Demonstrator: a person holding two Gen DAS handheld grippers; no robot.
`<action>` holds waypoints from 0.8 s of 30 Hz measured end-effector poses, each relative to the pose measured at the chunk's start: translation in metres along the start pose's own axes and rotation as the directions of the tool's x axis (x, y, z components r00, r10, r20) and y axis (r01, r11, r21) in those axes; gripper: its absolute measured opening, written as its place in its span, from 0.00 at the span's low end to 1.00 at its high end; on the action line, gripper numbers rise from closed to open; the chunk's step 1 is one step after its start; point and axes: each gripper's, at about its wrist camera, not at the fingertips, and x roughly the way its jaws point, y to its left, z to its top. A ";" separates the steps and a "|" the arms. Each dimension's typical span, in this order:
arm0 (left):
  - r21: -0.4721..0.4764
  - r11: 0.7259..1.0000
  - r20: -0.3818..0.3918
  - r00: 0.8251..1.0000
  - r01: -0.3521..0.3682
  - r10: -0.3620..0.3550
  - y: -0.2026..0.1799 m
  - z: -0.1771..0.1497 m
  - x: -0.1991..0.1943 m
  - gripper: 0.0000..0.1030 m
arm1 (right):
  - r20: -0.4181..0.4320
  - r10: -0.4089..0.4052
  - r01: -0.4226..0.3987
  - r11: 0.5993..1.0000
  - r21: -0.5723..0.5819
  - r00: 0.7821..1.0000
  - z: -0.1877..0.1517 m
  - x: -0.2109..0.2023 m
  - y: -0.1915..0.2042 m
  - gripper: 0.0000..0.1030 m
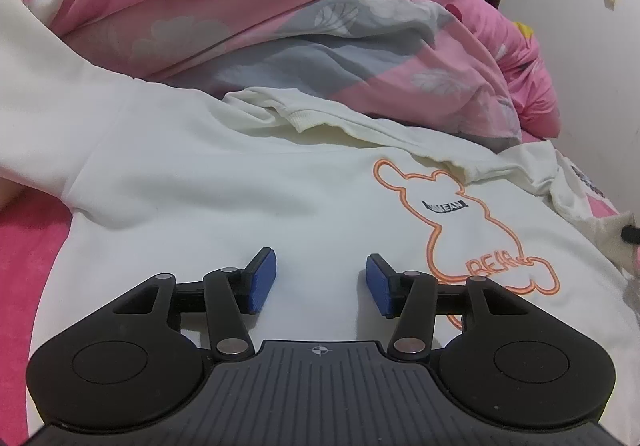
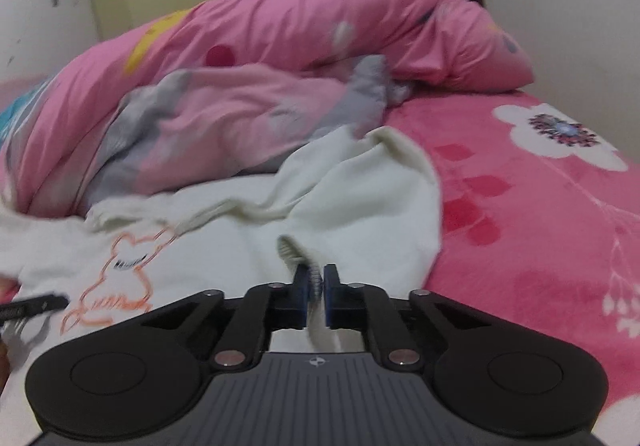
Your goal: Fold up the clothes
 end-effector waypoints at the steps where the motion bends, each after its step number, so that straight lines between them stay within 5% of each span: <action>1: -0.002 1.000 0.000 1.000 0.001 -0.001 0.001 0.000 0.000 0.49 | 0.009 -0.001 0.001 1.000 0.019 1.000 0.007 0.001 -0.007 0.04; 9: -0.012 1.000 0.002 1.000 0.009 -0.009 0.002 0.000 0.000 0.49 | 0.160 -0.159 0.146 0.985 0.089 0.974 0.099 0.011 -0.069 0.02; 18: -0.024 1.000 0.005 1.000 0.020 -0.019 0.005 0.000 0.001 0.49 | 0.315 -0.472 0.451 0.881 0.144 0.823 0.188 0.037 -0.144 0.02; 21: -0.026 0.999 0.007 1.000 0.022 -0.022 0.005 0.000 0.002 0.49 | 0.270 -0.557 0.521 0.830 0.200 0.785 0.189 0.065 -0.168 0.02; 24: -0.029 0.999 0.007 1.000 0.025 -0.024 0.006 0.000 0.002 0.49 | 0.100 -0.627 0.587 0.766 0.261 0.773 0.175 0.097 -0.197 0.08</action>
